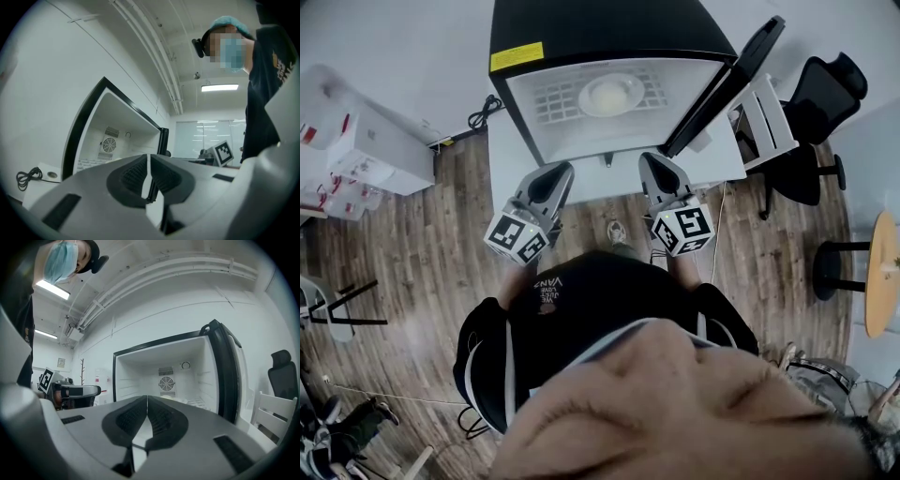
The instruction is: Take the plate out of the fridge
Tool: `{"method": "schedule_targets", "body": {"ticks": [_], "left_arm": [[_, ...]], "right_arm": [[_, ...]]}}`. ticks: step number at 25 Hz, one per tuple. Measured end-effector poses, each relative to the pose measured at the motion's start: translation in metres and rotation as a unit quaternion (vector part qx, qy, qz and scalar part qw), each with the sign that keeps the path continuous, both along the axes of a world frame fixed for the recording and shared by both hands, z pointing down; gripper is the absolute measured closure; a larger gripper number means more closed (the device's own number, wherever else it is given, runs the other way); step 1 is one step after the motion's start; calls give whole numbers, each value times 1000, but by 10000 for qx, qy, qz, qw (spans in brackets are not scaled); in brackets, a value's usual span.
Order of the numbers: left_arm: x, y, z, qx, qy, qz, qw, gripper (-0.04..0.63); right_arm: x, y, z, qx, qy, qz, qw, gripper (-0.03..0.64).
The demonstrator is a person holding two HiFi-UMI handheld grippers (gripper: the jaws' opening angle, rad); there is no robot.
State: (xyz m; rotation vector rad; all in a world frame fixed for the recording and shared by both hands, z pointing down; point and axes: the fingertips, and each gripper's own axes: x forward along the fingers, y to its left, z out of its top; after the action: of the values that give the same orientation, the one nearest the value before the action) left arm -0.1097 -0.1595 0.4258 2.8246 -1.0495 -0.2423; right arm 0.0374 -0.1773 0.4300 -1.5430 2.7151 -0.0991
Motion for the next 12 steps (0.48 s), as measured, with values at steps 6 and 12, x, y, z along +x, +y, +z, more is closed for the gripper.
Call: {"method": "schedule_targets", "body": {"ticks": [6,12], "left_arm": [[5,-15,2,-96,29,-155,9998,565],[11,-31,7,-170,-39,-270,9995,565]], "right_arm": [[4,-17,2,-67,17,-126,9999,604],[9,-34,3,-75,121,-201,9997,604]]}}
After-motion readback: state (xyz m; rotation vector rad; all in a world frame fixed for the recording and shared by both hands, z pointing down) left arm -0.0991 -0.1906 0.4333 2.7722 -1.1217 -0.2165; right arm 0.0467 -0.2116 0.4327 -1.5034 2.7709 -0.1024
